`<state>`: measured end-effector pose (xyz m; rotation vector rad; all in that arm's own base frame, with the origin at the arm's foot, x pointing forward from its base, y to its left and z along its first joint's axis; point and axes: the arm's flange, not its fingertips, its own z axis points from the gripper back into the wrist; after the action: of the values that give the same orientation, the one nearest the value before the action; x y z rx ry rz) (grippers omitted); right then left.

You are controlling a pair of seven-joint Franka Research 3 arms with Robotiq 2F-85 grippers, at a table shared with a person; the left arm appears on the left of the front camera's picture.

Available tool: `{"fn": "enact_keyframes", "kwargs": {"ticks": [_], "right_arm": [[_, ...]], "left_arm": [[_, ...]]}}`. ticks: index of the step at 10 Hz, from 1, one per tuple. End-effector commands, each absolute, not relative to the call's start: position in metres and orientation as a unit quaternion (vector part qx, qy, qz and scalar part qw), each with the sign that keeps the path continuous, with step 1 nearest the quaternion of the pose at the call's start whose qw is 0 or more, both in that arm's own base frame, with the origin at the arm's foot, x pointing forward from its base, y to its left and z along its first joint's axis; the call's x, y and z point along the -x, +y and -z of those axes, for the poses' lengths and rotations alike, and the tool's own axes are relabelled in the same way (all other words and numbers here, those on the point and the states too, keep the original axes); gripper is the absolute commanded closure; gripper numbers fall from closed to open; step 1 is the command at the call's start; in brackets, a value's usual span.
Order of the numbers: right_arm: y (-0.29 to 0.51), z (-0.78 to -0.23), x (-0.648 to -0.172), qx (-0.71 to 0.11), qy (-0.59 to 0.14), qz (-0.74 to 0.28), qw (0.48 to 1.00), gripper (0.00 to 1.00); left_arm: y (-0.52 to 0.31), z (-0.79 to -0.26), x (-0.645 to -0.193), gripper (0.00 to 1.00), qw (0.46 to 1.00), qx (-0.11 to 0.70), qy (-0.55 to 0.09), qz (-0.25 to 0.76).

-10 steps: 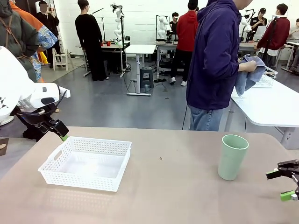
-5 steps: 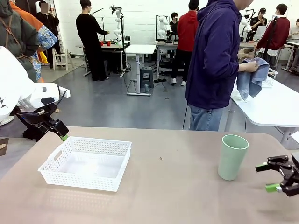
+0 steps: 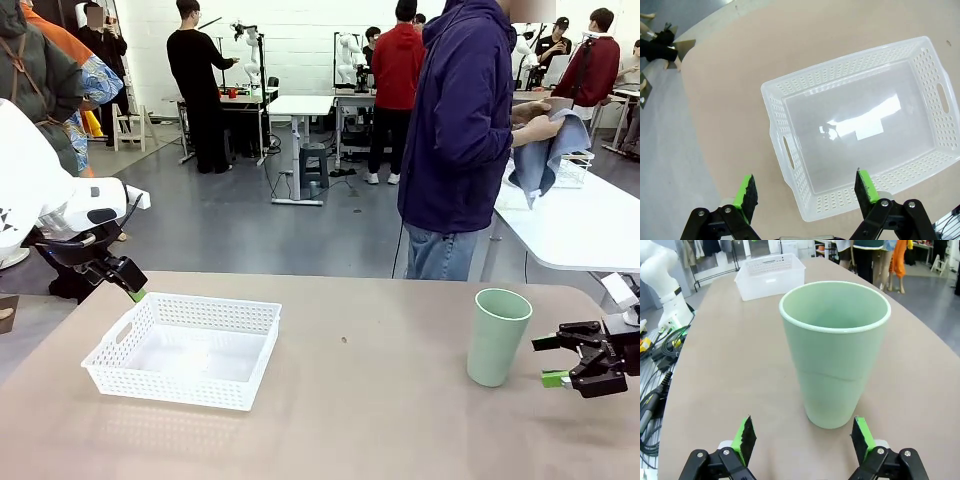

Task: Clean and organize the cups into the basket.
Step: Pick up the Organizing basket and move it to the center of the table, then pick up the Reusable plastic cup from the right side of the table and place it inside the Organizing basket.

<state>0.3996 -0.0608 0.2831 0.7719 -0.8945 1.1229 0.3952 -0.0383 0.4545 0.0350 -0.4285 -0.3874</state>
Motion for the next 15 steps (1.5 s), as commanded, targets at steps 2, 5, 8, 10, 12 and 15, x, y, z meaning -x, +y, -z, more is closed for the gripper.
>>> {"fn": "enact_keyframes", "kwargs": {"ticks": [2,5,8,10,12,15], "right_arm": [[-0.063,-0.289,-0.395,-0.34,-0.406,-0.502,0.684,0.0],[-0.063,-0.289,-0.395,-0.34,-0.406,-0.502,0.684,0.0],[-0.057,-0.283,-0.412,-0.333,-0.427,-0.51,0.669,0.0],[-0.056,-0.28,-0.42,-0.34,-0.434,-0.508,0.661,0.0],[-0.058,-0.276,-0.426,-0.349,-0.437,-0.505,0.657,0.0],[-0.058,-0.266,-0.435,-0.371,-0.436,-0.51,0.642,0.0]], "left_arm": [[-0.038,-0.455,-0.395,0.0,0.958,-0.019,-0.211,0.194],[-0.038,-0.455,-0.395,0.0,0.958,-0.019,-0.211,0.194],[-0.032,-0.455,-0.398,0.0,0.957,-0.002,-0.198,0.212],[-0.026,-0.452,-0.405,0.0,0.959,-0.004,-0.182,0.217],[-0.022,-0.44,-0.417,0.0,0.968,-0.012,-0.146,0.206],[-0.02,-0.421,-0.429,0.0,0.975,-0.033,-0.104,0.194]]}}
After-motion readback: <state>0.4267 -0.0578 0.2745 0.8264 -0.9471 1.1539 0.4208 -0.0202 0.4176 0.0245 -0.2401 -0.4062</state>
